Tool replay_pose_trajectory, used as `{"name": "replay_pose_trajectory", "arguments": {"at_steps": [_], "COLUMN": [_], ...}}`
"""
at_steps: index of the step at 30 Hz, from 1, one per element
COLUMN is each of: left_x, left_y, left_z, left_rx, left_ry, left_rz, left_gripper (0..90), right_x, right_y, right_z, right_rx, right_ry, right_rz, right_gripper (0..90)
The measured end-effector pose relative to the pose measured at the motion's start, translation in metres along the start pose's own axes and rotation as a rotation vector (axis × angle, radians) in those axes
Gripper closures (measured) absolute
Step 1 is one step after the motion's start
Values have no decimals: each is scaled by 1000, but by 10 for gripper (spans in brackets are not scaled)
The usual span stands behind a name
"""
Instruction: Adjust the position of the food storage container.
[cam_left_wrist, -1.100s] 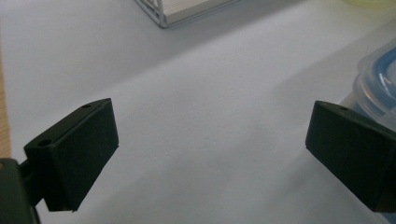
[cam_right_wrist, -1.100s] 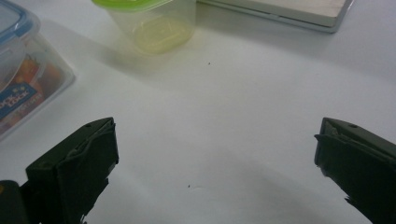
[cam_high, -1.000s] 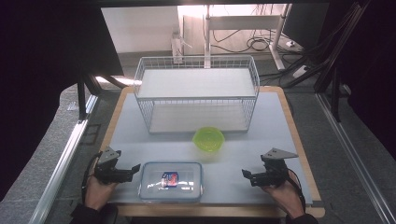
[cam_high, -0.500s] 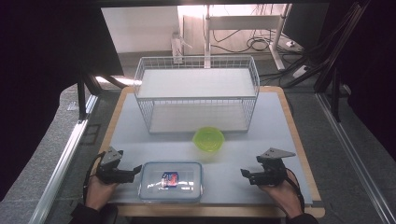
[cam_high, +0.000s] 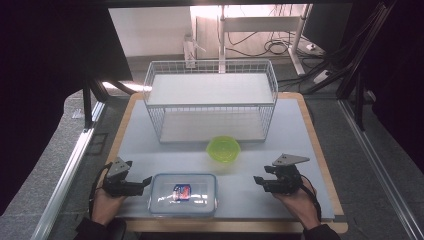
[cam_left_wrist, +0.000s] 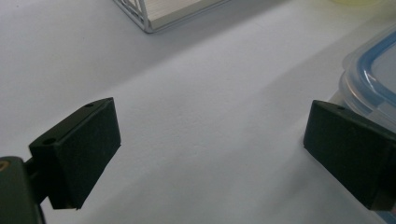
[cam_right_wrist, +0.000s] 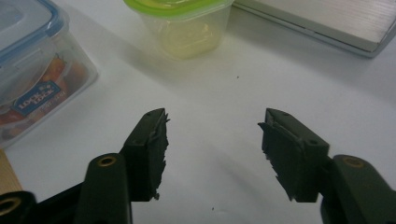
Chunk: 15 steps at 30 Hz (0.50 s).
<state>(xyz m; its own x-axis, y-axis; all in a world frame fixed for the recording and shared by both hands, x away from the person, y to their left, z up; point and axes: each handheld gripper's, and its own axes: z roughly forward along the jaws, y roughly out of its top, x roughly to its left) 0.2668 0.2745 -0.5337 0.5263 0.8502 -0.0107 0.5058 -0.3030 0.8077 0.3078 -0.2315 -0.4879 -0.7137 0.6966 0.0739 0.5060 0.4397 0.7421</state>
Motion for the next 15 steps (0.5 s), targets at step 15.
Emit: {"name": "replay_pose_trajectory", "arguments": {"at_steps": [15], "left_x": [0], "left_y": [0], "left_z": [1], "left_rx": [-2], "left_ry": [-4], "left_rz": [2], "left_gripper": [34], "right_x": [3], "right_y": [37], "right_z": [18], "right_rx": [7], "right_ry": [18], "right_rz": [-23], "right_gripper": [668]}}
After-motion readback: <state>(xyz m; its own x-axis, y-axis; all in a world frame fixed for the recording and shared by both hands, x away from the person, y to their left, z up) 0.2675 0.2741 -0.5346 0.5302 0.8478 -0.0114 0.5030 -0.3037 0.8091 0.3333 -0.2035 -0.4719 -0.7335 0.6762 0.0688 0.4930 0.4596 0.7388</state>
